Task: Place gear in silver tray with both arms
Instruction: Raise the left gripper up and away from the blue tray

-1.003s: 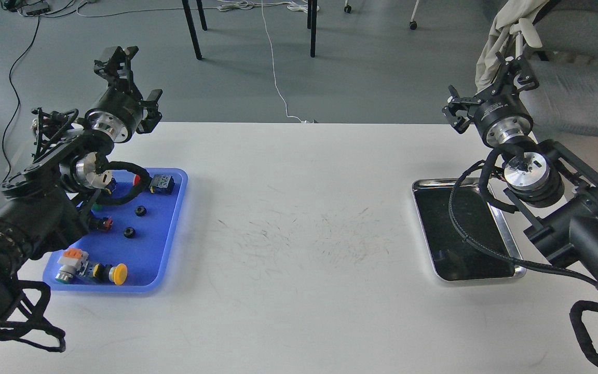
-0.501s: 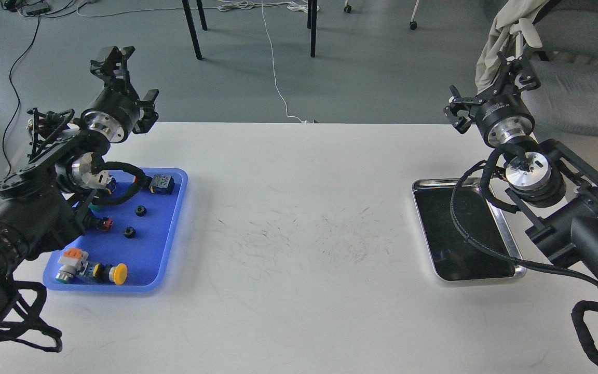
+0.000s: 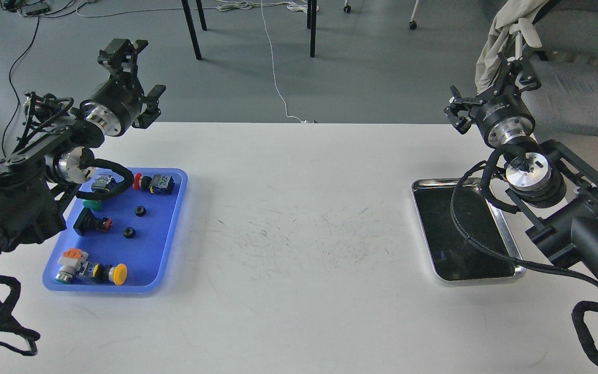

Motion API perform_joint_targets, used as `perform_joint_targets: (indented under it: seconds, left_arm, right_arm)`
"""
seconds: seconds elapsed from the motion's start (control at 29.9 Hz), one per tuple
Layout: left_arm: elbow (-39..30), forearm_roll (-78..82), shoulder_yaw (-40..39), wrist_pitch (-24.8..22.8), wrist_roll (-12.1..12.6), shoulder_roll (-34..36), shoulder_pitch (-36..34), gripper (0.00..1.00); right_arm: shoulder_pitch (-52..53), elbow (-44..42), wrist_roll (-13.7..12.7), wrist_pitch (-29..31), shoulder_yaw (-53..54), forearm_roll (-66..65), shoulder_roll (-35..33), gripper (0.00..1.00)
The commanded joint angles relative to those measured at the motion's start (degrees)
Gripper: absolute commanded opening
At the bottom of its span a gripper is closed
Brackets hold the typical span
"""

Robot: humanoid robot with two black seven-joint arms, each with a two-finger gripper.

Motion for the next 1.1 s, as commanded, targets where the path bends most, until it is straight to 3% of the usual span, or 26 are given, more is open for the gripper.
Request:
perform_joint_targets:
  seconds: [0.0,0.13,0.33,0.43,0.53,0.6,0.7,0.8,0.94,1.07]
  left_arm:
    - [-4.06,0.03,2.80,-0.68,0.70,4.64,-1.71,0.99]
    - [-9.68,0.11,6.31,-1.82,2.82,8.69,-3.82,0.99]
    - [-17.41,3.18,9.30,-7.96,2.99,17.74,-4.26,0.99]
    - [-21.02,7.92,9.48,-8.33,2.20,20.03,-4.09,0.99]
    - [-25.69,14.78,9.92,-7.72,0.36,22.23,-3.38,0.98]
    - [-29.63,23.28,10.36,-4.66,-3.50,24.16,-3.47,0.98]
    - [-31.93,30.50,12.38,-1.31,-5.96,25.22,-3.47,0.98]
    - [-33.07,37.18,12.82,1.77,-10.44,26.10,-3.47,0.98]
    - [-33.77,42.12,13.35,5.90,-10.50,26.72,-3.03,0.98]
    - [-34.83,42.39,15.02,3.99,-10.50,27.77,-1.80,0.99]
  right_arm:
    - [-0.04,0.03,0.00,0.04,0.01,0.00,0.01,0.99]
    - [-0.13,-0.05,0.09,0.04,0.01,0.00,0.19,0.99]
    - [-0.39,-0.05,0.09,0.13,0.09,0.00,0.19,0.99]
    - [-0.39,-0.05,0.17,0.13,0.18,0.00,0.28,0.99]
    - [-0.48,-0.05,0.26,0.13,0.18,0.00,0.28,0.99]
    - [-0.48,-0.05,0.26,0.13,0.18,0.00,0.19,0.99]
    - [-0.83,0.03,0.44,0.13,0.27,0.00,0.19,0.99]
    - [-0.83,-0.05,0.44,0.13,0.27,0.00,0.19,0.99]
    - [-0.83,-0.05,0.44,0.21,0.27,-0.09,0.01,0.99]
    - [-0.83,-0.05,0.53,0.21,0.27,-0.09,-0.07,0.99]
